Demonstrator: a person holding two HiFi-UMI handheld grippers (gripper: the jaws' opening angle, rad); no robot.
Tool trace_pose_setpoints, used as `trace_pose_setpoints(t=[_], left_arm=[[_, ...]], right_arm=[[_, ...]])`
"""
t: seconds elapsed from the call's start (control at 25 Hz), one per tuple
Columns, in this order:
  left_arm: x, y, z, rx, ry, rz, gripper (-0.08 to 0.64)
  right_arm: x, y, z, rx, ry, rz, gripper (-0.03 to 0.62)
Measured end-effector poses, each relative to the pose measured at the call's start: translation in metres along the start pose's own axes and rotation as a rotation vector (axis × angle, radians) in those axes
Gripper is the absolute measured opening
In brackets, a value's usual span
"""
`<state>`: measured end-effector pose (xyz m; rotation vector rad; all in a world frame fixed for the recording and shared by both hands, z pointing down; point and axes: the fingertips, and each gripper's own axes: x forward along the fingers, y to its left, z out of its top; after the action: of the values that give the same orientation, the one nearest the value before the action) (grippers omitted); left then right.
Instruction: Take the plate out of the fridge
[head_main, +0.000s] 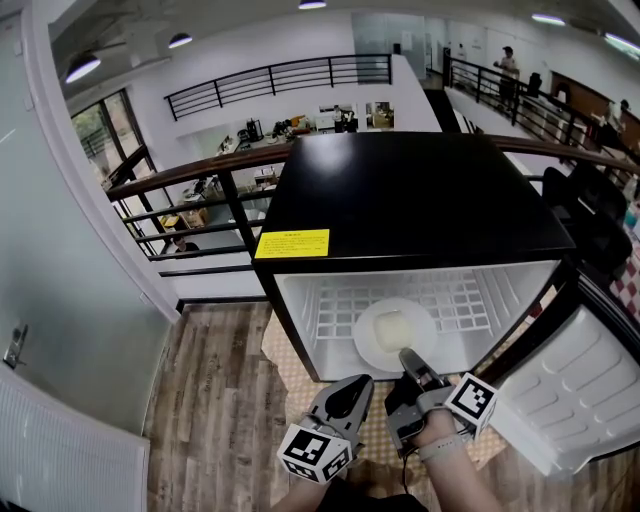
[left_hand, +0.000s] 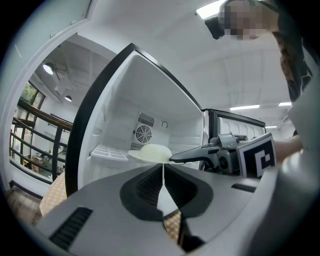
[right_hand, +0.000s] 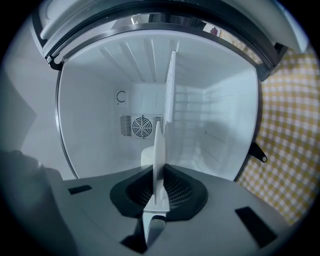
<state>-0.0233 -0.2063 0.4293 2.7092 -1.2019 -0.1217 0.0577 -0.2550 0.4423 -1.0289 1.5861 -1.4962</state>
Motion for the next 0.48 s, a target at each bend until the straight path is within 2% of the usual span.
trace_pose_setpoints(t=[0.48], left_arm=[[-0.012, -0.010, -0.006, 0.009, 0.003, 0.035, 0.012]], right_arm=[[-0.027, -0.002, -0.002, -0.003, 0.016, 0.029, 0.055]])
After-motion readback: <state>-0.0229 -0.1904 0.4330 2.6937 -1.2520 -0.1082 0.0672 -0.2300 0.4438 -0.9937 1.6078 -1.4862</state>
